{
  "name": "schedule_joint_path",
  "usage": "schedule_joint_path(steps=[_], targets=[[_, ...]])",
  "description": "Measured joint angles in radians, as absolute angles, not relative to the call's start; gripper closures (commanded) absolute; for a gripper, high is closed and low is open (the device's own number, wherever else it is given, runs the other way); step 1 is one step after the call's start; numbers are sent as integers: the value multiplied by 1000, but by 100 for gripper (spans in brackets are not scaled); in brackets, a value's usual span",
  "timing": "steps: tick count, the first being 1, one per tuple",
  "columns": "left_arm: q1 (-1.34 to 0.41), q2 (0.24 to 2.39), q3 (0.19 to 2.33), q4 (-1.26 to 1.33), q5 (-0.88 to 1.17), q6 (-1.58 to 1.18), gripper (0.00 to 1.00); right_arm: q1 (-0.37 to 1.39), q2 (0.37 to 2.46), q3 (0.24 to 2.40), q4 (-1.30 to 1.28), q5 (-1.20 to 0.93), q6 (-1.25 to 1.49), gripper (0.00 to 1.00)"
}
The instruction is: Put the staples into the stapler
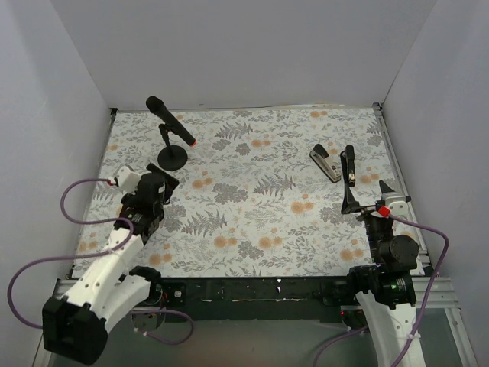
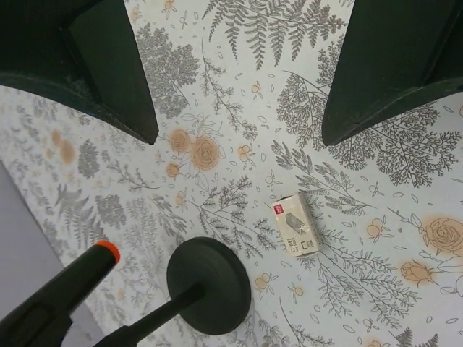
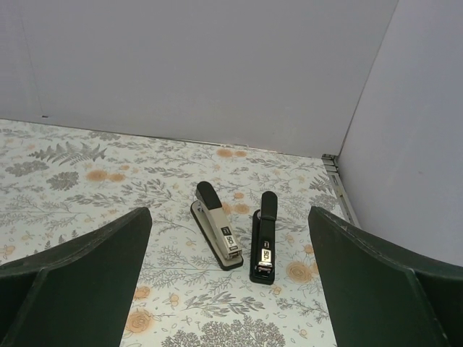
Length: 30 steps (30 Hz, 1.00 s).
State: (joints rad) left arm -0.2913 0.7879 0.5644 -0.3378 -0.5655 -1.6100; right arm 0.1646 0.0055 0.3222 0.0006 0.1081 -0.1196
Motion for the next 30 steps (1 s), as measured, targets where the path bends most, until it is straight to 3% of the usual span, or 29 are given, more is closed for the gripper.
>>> schedule_joint_path(steps=[8,14,23,30], targets=[[-288,1322,887,-491,-599,-1647,2,183,6,322,0,104,-119,2],[-224,1590,1002,-577,-593,-1647,2,186,6,322,0,104,-120,2],[-110,1731,1076,-598,-525,-1643,6,186,6,322,-1,104,-120,2],[-102,1809,1120,-591,-505,-1637,23,186,6,322,-1,104,-120,2]])
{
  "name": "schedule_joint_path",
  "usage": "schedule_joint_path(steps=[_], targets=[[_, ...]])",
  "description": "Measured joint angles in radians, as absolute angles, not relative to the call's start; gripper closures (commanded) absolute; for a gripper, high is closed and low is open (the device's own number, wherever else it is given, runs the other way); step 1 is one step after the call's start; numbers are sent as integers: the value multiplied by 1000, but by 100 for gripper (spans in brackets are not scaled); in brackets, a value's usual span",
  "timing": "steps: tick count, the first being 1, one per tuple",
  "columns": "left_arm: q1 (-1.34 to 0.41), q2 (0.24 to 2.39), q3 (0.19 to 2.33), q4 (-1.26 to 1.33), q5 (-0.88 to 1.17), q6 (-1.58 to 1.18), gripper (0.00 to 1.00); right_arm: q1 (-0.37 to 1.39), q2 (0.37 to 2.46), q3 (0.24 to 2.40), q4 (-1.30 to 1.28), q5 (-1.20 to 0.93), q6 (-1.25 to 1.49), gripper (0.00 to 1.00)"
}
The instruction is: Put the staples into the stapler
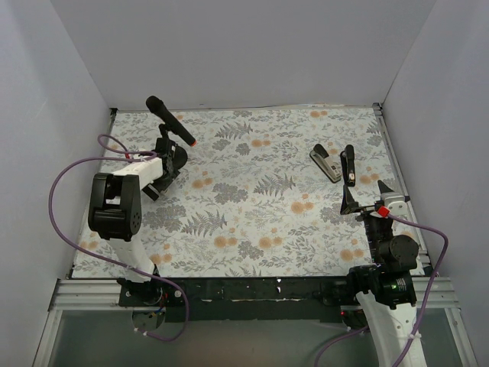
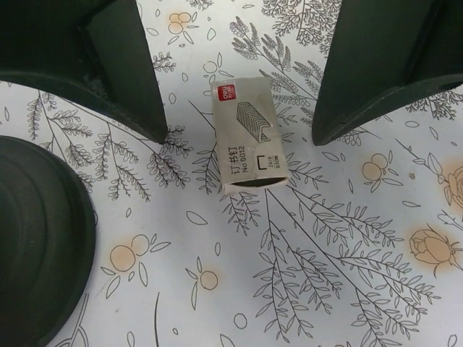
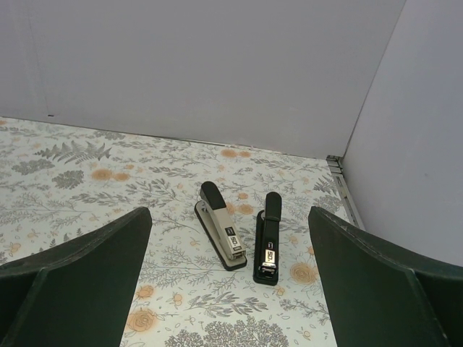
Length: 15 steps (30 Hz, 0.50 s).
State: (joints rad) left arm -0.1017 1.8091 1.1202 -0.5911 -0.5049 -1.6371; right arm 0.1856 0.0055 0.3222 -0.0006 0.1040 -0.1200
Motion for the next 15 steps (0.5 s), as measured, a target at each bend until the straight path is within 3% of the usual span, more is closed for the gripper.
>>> schedule_joint_path(steps=[15], targets=[[-99,1797,1102,-583,-504,-1634,45,186,6,322,-1,104,-120,2]])
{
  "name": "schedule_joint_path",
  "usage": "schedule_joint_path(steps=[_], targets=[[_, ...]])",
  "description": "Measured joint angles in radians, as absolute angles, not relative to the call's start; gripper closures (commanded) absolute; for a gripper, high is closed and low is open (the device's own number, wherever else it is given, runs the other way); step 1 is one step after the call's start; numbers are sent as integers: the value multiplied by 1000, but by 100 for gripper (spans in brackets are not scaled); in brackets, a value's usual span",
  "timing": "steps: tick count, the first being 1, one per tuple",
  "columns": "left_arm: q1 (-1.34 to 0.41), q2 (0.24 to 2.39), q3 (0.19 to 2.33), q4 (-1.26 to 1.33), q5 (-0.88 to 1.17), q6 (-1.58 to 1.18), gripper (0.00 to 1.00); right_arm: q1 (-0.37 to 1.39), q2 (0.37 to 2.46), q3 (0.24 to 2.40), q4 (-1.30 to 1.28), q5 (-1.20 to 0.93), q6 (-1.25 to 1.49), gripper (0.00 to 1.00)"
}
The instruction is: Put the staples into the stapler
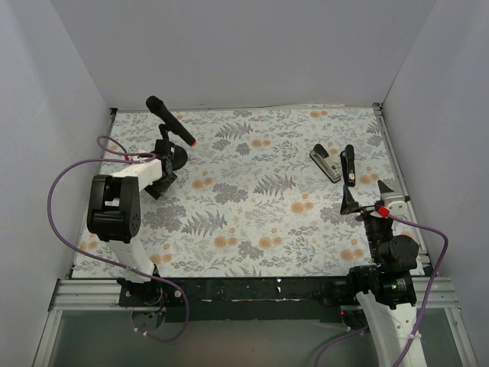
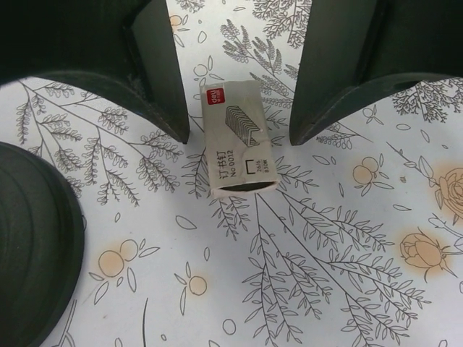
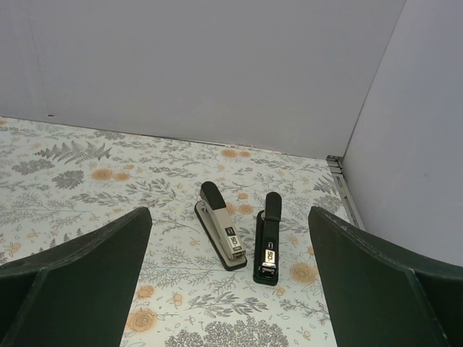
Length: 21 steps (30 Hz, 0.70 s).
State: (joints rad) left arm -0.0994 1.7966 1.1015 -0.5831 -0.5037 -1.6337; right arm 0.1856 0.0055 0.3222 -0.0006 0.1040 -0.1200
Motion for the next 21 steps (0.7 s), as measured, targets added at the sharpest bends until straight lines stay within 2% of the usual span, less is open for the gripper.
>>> schedule_joint_path(steps=[15,21], targets=[[-106,1750,1047,-566,-463,-1585,59,186,6,322,-1,101,-120,2],[-132,1740,1040,-562,-440,-1555,59,186,6,322,-1,97,-120,2]])
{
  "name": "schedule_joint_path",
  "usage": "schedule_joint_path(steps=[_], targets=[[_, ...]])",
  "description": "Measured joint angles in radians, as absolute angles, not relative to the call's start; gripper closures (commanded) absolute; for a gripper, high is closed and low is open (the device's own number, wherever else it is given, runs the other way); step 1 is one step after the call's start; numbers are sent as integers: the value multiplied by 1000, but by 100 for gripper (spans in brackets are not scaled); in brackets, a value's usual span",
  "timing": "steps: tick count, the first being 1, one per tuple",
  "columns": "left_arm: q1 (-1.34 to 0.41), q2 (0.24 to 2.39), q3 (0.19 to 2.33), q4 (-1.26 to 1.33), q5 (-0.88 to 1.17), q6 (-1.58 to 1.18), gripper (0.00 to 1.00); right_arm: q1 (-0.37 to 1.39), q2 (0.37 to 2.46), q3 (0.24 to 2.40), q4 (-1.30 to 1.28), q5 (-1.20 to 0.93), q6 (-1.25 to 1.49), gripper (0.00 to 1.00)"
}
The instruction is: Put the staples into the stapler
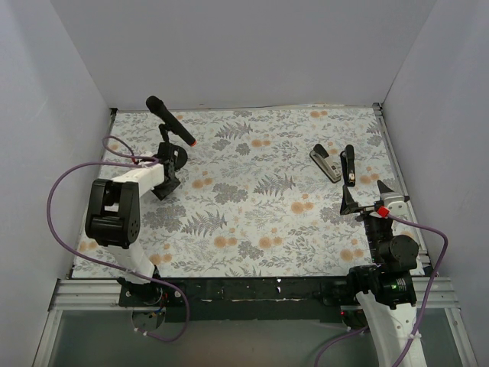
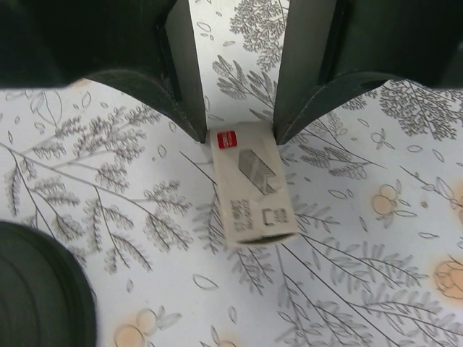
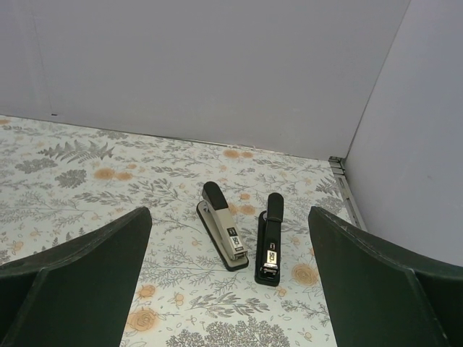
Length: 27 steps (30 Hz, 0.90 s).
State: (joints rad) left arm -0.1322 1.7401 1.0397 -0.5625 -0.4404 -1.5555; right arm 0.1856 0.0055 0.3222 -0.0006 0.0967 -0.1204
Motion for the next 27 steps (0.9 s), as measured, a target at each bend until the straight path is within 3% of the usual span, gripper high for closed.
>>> schedule_joint_path(steps=[8,9,12,14,18,22,27], targets=[[-248,1714,1014,-546,-401,-1515,57,186,6,322,-1,73,-122,2],[-256,1708,1008,-546,-397,-1515,50,186,6,322,0,72,-122,2],[-258,1692,995,-559,-410,-1534,43,186,6,322,0,67,-123,2],[-250,1684,995,-572,-427,-1555,30,186,6,322,-1,66,-124,2],[-193,1682,996,-579,-430,-1594,21,186,6,322,-1,62,-124,2],[-127,1707,1015,-577,-426,-1621,22,186,6,322,-1,56,-124,2],[-87,1757,1070,-572,-426,-1634,31,186,6,322,-1,52,-125,2]])
